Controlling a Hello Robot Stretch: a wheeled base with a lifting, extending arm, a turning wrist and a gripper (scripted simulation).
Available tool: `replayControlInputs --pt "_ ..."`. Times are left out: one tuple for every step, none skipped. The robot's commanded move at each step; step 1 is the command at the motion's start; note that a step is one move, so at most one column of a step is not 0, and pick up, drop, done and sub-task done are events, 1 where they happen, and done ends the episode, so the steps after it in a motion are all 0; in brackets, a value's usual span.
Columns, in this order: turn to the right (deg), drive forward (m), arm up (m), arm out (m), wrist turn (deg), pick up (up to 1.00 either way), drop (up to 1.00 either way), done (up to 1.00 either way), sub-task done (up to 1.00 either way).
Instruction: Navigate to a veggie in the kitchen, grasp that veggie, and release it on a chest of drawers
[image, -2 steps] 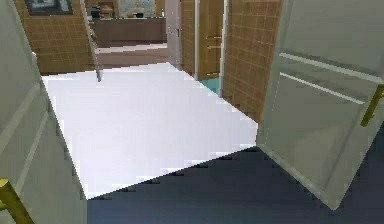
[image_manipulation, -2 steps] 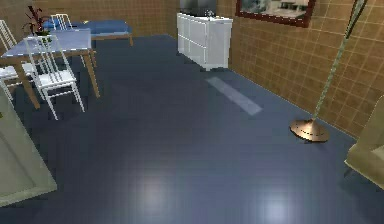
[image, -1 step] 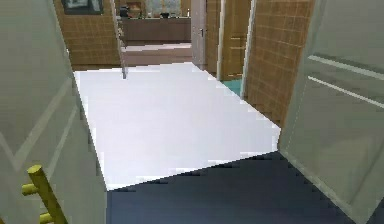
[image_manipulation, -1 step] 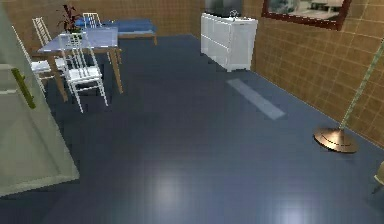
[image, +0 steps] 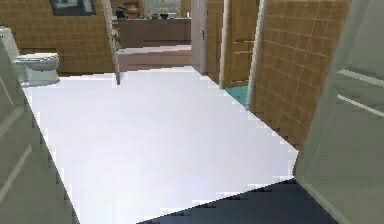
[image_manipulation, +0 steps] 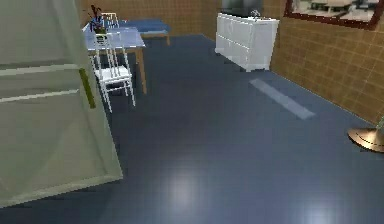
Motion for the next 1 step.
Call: replayControlInputs --pt "-12.0 0.00 0.00 0.00 0.0 0.00 0.00 0.00 0.00"
